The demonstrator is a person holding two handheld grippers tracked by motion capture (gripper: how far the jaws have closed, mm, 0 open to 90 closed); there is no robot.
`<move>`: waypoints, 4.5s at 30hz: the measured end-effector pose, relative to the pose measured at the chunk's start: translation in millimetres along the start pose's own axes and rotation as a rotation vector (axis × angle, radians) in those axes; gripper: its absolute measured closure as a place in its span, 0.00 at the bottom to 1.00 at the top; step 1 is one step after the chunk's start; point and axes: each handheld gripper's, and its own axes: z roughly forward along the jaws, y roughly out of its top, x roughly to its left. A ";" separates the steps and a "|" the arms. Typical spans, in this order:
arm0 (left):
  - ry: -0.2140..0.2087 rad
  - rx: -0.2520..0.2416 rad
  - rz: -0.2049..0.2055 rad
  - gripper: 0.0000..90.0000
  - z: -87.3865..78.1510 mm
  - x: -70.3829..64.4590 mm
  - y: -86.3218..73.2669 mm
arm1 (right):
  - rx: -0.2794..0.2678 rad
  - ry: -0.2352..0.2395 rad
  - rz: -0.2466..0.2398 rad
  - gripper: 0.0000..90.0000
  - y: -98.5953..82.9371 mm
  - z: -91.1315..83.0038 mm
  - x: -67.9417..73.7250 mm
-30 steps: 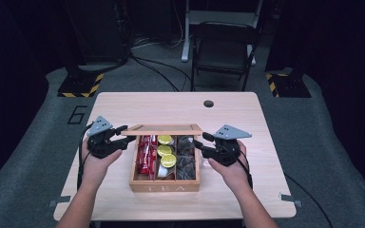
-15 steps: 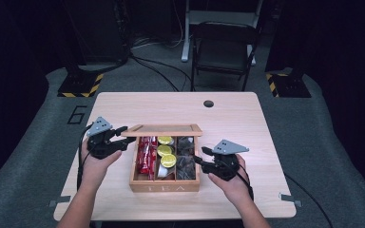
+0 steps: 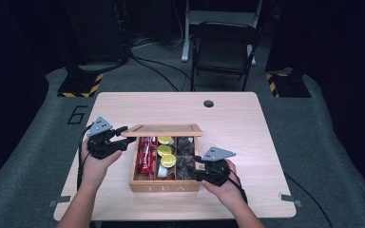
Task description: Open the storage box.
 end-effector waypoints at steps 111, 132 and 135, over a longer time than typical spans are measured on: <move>0.008 -0.001 -0.001 0.56 0.1 -1.3 -0.9 | 0.065 0.080 0.071 0.79 0.0 22.3 -4.5; 0.008 0.000 -0.001 0.56 0.0 -1.4 -0.9 | 0.091 0.086 0.007 1.00 -4.4 14.0 2.8; 0.008 0.000 -0.001 0.56 0.0 -1.4 -0.9 | 0.076 0.084 -0.009 1.00 -0.6 12.1 4.4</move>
